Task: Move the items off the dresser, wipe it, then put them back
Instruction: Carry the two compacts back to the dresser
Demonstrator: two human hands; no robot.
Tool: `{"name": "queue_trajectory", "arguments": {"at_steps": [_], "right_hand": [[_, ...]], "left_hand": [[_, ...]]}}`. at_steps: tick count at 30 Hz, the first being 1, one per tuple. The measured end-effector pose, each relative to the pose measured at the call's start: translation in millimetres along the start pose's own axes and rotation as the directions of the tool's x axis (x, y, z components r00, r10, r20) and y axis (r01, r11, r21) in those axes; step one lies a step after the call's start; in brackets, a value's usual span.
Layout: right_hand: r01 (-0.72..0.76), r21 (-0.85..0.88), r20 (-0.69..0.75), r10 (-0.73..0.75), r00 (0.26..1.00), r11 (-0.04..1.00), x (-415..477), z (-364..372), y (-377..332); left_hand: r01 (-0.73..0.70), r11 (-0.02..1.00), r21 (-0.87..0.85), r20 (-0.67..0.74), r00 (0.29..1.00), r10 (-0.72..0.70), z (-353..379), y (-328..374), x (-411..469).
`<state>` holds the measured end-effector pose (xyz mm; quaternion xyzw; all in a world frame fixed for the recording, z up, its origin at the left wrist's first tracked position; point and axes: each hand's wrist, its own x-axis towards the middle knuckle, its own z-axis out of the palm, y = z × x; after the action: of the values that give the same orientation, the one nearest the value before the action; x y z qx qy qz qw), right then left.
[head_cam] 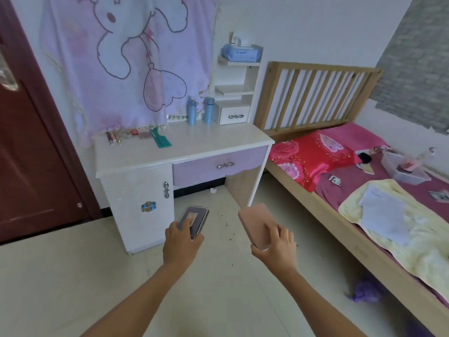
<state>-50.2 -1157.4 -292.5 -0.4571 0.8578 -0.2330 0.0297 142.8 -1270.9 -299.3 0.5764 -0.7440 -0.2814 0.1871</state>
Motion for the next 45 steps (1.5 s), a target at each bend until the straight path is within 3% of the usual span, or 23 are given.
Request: {"name": "queue_trajectory", "arguments": {"at_steps": [2, 9, 15, 18, 29, 32, 38, 45], "right_hand": [[0.076, 0.005, 0.063, -0.077, 0.995, 0.997, 68.4, 8.8, 13.3], [0.243, 0.032, 0.190, -0.245, 0.951, 0.970, 181.1, 44.0, 7.0], [0.371, 0.135, 0.170, -0.391, 0.905, 0.919, 232.9, 89.6, -16.1], [0.370, 0.157, 0.216, -0.397, 0.892, 0.916, 268.0, 102.2, -32.9], [0.370, 0.119, 0.167, -0.386, 0.907, 0.921, 430.1, 138.7, -101.8], [0.293, 0.074, 0.246, -0.302, 0.921, 0.953, 450.0, 157.0, -108.8], [0.301, 0.079, 0.320, -0.310, 0.895, 0.950, 497.6, 198.4, -122.5], [0.328, 0.148, 0.351, -0.359, 0.864, 0.933, 597.8, 243.5, -156.6]], "left_hand": [[0.091, 0.995, -0.045, -0.053, 0.994, -0.094, 17.4, 25.6, 46.5], [0.252, 0.958, -0.136, -0.157, 0.950, -0.272, 31.9, 43.9, 109.5], [0.354, 0.925, -0.137, -0.207, 0.903, -0.376, 35.0, 27.9, 163.0], [0.357, 0.924, -0.138, -0.224, 0.897, -0.380, 34.0, 22.2, 198.6], [0.307, 0.936, -0.174, -0.214, 0.916, -0.340, 3.4, 12.4, 388.5], [0.332, 0.934, -0.135, -0.162, 0.922, -0.351, 10.6, 10.9, 419.7], [0.399, 0.914, -0.071, -0.126, 0.906, -0.405, 36.4, 3.4, 468.5], [0.446, 0.895, -0.020, -0.226, 0.870, -0.439, 48.3, 6.2, 571.4]]}}
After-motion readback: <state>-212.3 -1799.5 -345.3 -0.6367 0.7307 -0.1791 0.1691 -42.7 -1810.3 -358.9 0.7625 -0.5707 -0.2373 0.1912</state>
